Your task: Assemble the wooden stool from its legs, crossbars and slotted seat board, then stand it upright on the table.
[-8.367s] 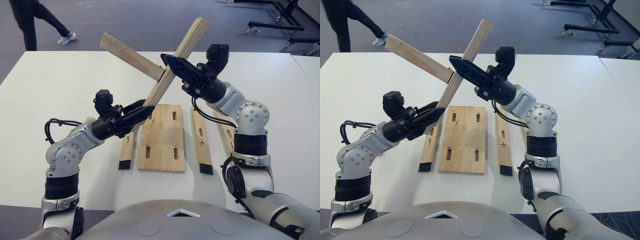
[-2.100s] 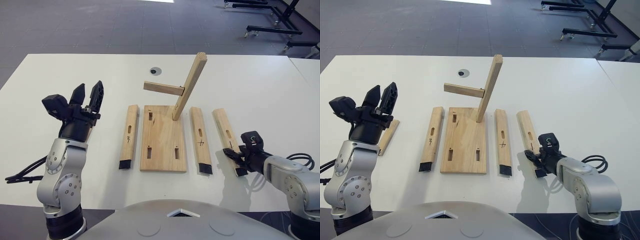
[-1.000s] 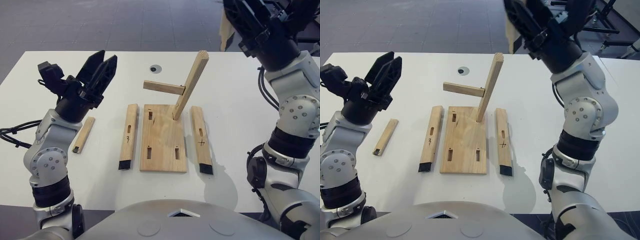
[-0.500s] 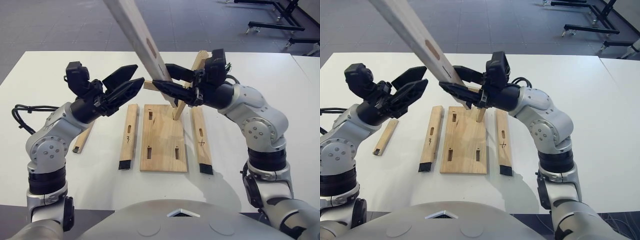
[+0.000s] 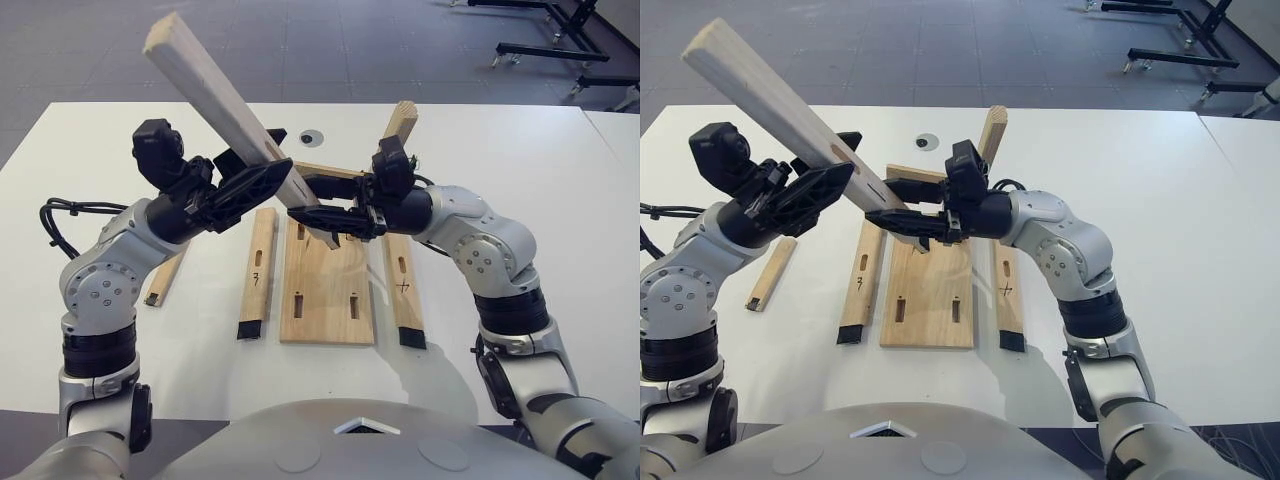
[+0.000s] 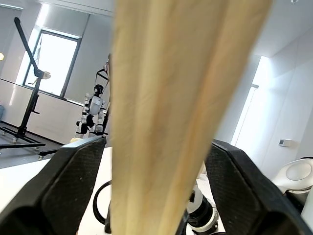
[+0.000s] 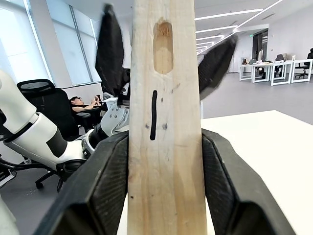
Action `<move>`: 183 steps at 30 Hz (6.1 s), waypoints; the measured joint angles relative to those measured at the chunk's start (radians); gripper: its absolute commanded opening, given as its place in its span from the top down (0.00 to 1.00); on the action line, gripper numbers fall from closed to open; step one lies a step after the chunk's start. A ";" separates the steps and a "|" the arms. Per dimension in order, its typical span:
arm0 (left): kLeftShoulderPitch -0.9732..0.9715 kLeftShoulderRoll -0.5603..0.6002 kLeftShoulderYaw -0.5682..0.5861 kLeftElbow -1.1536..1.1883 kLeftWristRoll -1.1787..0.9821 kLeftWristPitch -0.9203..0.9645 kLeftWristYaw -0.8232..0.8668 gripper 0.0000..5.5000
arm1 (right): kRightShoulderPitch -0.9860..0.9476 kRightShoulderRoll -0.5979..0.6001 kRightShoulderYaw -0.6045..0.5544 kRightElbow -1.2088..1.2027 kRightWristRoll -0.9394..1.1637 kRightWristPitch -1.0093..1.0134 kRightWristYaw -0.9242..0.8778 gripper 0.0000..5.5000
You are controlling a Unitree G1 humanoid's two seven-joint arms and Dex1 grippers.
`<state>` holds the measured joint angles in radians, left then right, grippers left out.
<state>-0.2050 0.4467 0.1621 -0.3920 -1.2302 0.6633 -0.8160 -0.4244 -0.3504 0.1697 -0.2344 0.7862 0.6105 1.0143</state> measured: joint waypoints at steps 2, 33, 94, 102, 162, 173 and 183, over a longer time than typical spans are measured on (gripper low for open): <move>0.000 0.000 0.000 0.003 -0.003 0.007 -0.004 0.36 | 0.000 -0.009 0.002 0.009 -0.001 0.001 0.019 0.64; 0.036 -0.045 0.001 0.017 0.137 -0.068 -0.053 0.63 | -0.007 -0.009 0.037 0.042 -0.072 0.031 0.003 0.48; -0.326 -0.136 -0.051 1.075 0.732 -0.825 -0.625 0.63 | -0.269 -0.201 -0.234 0.291 0.005 0.130 0.042 0.24; -0.335 -0.110 -0.100 1.071 0.771 -0.821 -0.701 0.63 | -0.269 -0.189 -0.233 0.291 -0.001 0.130 0.042 0.24; -0.343 -0.067 -0.187 0.990 0.789 -0.656 -0.722 0.63 | -0.264 -0.239 -0.151 0.363 -0.202 -0.050 0.138 0.24; -0.311 -0.089 -0.165 0.990 0.770 -0.684 -0.711 0.63 | -0.263 -0.249 -0.138 0.360 -0.203 -0.056 0.136 0.24; -0.258 -0.157 -0.107 0.984 0.737 -0.731 -0.703 0.63 | -0.260 -0.263 -0.129 0.353 -0.203 -0.056 0.137 0.24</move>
<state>-0.4632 0.2899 0.0552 0.5919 -0.4932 -0.0680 -1.5193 -0.6848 -0.6137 0.0411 0.1182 0.5830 0.5543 1.1509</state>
